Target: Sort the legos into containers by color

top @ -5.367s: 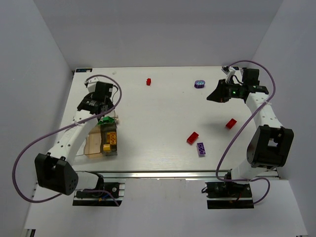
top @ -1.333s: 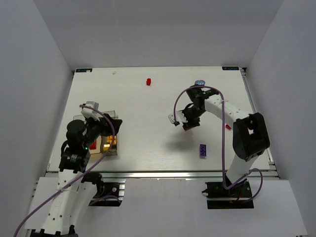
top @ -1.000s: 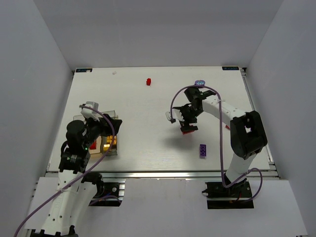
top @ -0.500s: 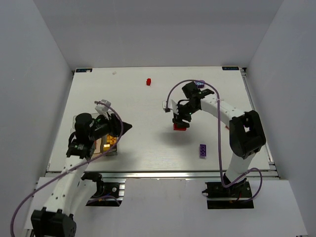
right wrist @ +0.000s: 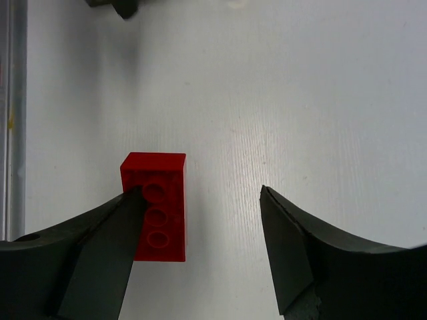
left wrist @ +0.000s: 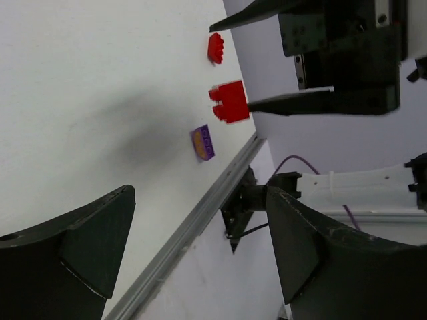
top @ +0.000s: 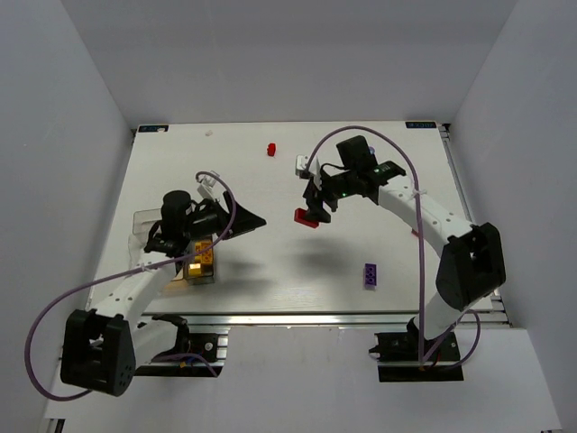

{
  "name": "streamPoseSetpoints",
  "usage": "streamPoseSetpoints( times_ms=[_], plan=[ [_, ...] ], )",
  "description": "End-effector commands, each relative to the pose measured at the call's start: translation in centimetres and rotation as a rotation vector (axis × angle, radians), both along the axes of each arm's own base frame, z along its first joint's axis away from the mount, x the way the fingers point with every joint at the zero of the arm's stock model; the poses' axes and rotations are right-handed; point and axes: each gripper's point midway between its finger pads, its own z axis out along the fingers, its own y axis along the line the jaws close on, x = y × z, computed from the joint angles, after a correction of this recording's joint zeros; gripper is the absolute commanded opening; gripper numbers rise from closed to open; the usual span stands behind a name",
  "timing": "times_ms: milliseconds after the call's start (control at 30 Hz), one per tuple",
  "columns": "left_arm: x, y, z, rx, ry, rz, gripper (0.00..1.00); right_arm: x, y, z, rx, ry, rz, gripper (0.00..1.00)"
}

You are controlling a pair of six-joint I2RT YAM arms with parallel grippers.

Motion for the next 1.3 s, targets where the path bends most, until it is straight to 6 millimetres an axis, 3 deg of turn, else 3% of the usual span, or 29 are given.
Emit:
streamPoseSetpoints(
  times_ms=[0, 33, 233, 500, 867, 1100, 1267],
  plan=[
    [0.7, -1.7, 2.1, -0.018, 0.028, -0.022, 0.9, -0.8, 2.0, 2.7, 0.062, -0.061, 0.037, 0.74],
    [0.9, -2.0, 1.4, 0.001, 0.05, -0.029, 0.9, -0.8, 2.2, 2.5, 0.053, -0.059, 0.039, 0.74],
    [1.8, -3.4, 1.9, 0.023, 0.019, -0.011, 0.91, -1.7, 3.9, 1.8, 0.013, -0.068, 0.061, 0.74],
    [2.4, -4.6, -0.3, 0.103, 0.092, -0.001, 0.89, -1.8, 4.9, 1.9, -0.012, -0.12, 0.046, 0.73],
    [2.2, -6.2, -1.9, 0.161, 0.146, -0.018, 0.75, -1.7, 5.7, 1.8, -0.036, -0.159, 0.03, 0.73],
    [2.3, -6.8, -2.0, 0.165, 0.141, -0.019, 0.47, -2.0, 5.7, 1.7, -0.034, -0.149, 0.036, 0.73],
    [2.2, -7.2, -2.2, 0.167, 0.149, -0.031, 0.16, -2.4, 5.8, 1.9, -0.025, -0.13, 0.039, 0.75]
  ],
)
